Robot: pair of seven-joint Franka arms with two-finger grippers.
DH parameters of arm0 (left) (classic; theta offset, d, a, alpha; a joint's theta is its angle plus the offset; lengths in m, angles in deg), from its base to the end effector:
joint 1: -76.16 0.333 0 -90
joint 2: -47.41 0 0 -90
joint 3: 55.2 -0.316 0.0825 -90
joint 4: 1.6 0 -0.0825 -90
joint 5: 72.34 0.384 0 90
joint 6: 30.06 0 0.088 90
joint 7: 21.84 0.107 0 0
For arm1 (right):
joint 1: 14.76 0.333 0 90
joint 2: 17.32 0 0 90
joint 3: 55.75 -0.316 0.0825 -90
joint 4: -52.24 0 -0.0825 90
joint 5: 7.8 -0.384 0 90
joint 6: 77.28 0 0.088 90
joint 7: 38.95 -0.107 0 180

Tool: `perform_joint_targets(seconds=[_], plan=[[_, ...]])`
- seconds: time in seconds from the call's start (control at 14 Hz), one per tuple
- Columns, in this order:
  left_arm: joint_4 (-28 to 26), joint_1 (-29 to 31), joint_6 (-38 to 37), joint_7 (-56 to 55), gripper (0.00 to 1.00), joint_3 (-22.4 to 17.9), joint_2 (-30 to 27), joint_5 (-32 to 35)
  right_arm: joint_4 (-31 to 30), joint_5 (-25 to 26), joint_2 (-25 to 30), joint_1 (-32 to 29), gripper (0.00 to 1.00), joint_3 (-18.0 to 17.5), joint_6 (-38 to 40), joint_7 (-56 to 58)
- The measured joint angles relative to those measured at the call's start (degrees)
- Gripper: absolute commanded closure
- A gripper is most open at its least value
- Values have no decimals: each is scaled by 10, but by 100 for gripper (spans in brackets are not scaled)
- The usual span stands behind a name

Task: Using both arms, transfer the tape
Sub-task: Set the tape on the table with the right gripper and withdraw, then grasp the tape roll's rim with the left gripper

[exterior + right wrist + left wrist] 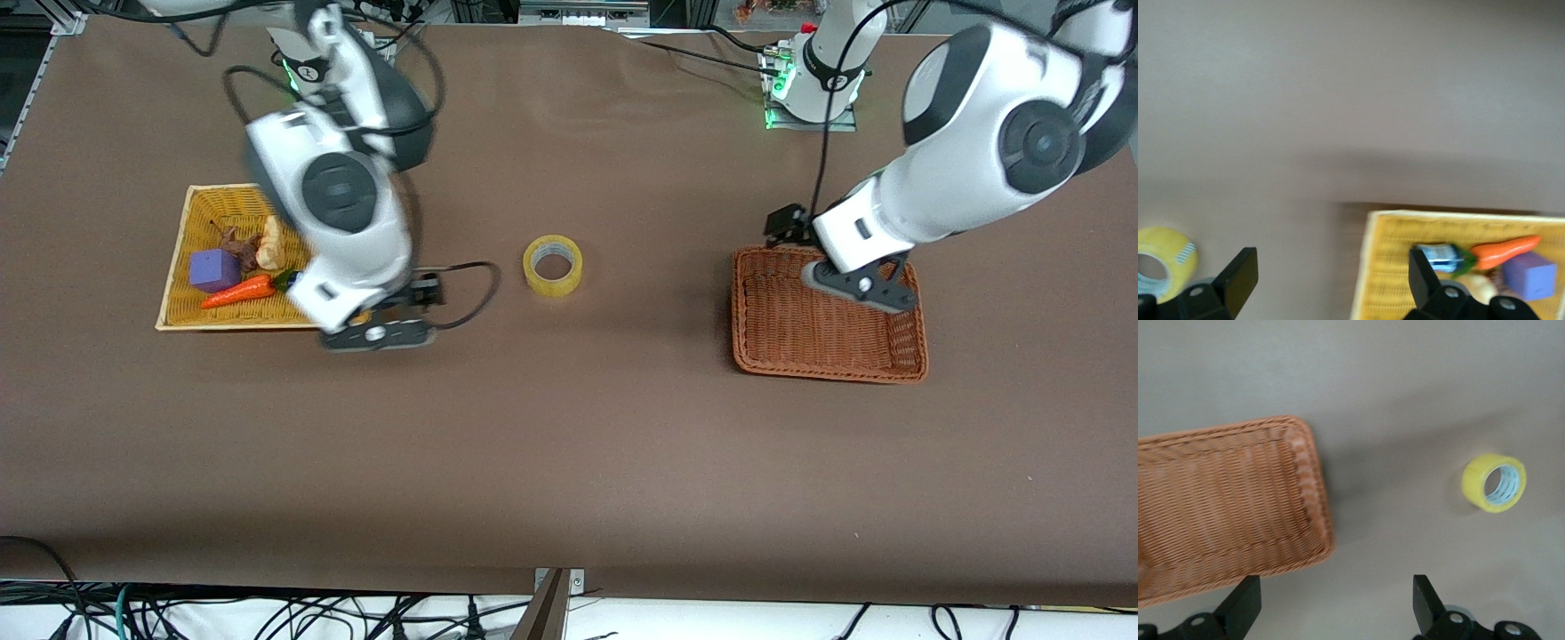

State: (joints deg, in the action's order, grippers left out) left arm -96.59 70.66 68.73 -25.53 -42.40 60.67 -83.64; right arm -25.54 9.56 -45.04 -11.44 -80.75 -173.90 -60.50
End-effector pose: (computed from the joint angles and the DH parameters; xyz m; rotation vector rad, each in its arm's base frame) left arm 0.5790 -0.1997 0.4656 2.9027 -0.3020 -0.2984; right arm 0.6350 0.2467 0.4548 2.9972 0.2050 -0.0888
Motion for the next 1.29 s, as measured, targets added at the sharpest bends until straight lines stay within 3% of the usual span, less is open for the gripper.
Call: perform_joint_targets(seconds=[0.21, 0.36, 0.64, 1.0, 1.07, 1.14, 1.21, 1.29], plan=[[-1, -72, 84, -95, 0, 6, 73, -2, -22, -92, 62, -45, 0, 107, 1, 171], [-1, -138, 156, -199, 0, 9, 116, -2, -58, -105, 111, -53, 0, 147, 0, 201], [0, -259, 244, -377, 0, 10, 184, 55, -99, -110, 206, -59, 0, 178, -16, 200], [1, -299, 304, -401, 0, 9, 262, 89, -155, -149, 282, -64, 0, 222, -1, 238], [1, -302, 317, -401, 10, 8, 272, 89, -159, -150, 283, -64, 0, 226, 5, 252], [2, -304, 324, -400, 53, 8, 280, 89, -161, -150, 282, -64, 0, 227, 10, 260], [2, -304, 329, -398, 76, 7, 284, 94, -162, -150, 280, -64, 0, 228, 12, 263], [2, -304, 329, -397, 90, 7, 286, 108, -161, -150, 278, -64, 0, 227, 12, 265]])
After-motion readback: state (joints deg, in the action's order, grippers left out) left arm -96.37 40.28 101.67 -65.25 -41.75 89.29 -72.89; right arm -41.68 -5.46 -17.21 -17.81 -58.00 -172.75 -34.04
